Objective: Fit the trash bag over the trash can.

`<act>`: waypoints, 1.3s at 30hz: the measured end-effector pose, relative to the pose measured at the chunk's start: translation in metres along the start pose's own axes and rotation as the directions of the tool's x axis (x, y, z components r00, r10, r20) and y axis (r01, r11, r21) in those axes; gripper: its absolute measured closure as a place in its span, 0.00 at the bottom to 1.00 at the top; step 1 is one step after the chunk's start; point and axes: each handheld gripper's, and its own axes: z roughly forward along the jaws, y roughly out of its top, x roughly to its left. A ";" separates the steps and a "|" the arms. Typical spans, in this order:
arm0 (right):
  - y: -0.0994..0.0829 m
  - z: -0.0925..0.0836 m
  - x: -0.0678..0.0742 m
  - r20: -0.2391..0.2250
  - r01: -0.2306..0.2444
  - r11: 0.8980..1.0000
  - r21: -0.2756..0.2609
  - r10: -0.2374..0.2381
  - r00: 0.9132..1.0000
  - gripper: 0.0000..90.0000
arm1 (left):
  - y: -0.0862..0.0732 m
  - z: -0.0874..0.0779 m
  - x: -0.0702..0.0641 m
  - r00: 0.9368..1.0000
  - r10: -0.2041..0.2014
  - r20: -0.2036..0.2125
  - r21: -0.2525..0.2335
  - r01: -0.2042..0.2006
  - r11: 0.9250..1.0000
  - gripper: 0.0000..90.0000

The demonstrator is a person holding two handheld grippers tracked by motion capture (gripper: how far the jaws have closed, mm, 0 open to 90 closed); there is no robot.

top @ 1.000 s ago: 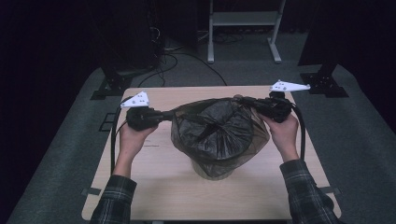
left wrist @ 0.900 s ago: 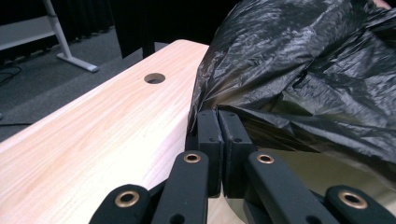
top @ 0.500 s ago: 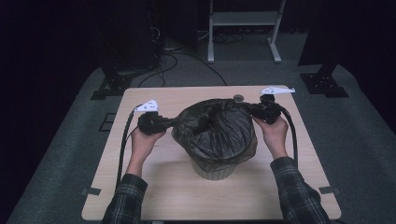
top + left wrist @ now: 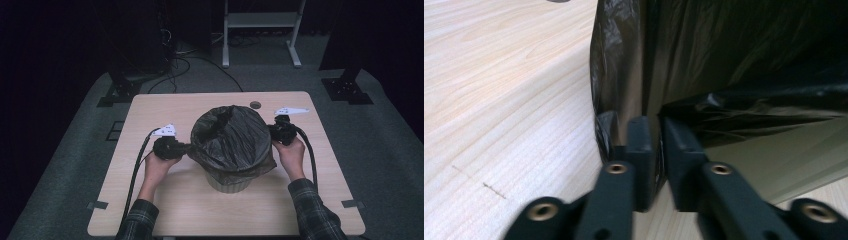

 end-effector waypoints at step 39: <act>-0.041 -0.112 0.064 -0.309 0.175 0.978 -0.110 -0.201 0.929 0.98 | 0.018 -0.052 -0.071 0.962 0.201 0.185 -0.140 -0.177 0.974 0.97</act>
